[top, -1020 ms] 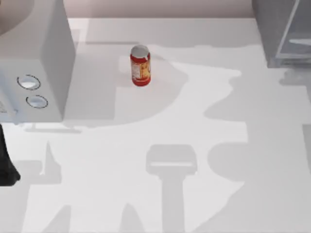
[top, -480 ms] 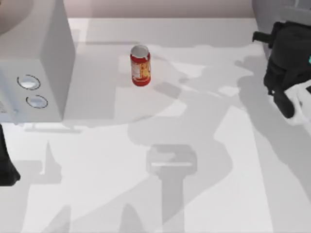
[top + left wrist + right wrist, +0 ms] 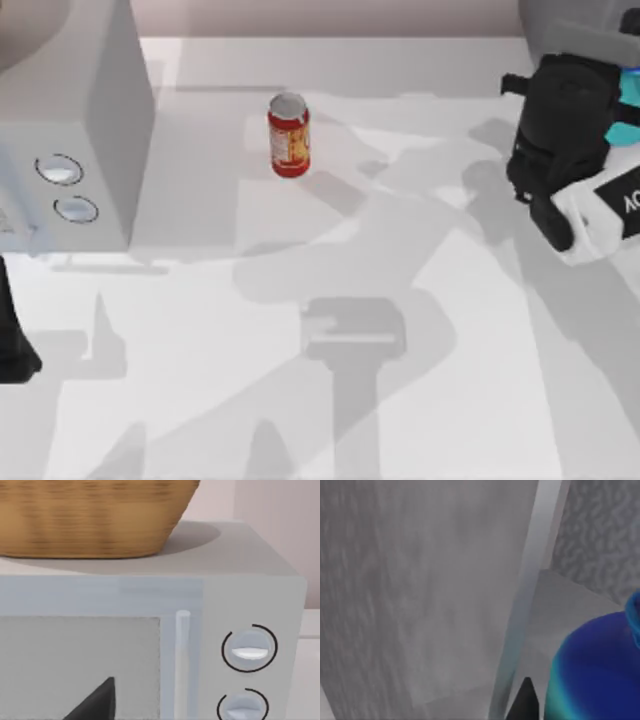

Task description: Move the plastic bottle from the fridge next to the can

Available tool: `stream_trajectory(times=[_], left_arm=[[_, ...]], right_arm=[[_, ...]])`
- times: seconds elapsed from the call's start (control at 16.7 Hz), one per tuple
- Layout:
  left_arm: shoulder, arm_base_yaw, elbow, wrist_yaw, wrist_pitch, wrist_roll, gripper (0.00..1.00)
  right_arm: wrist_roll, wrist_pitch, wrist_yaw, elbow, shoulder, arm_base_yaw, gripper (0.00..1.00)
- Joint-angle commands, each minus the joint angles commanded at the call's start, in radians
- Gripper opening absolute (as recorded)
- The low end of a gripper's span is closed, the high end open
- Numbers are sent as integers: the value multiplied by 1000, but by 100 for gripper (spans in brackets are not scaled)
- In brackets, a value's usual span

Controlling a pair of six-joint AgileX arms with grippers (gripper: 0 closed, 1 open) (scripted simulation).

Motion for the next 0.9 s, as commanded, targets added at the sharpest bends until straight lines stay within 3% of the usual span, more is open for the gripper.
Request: stream_trajectory(times=[0.18, 0.54, 0.9], left_arm=[[0, 0, 0, 0, 0, 0, 100], [0, 0, 0, 0, 0, 0, 100], [0, 0, 0, 0, 0, 0, 100]], right_arm=[[35, -8, -71, 23, 15, 37, 0], [142, -53, -366, 86, 73, 155, 0], [163, -62, -410, 98, 84, 177, 0]])
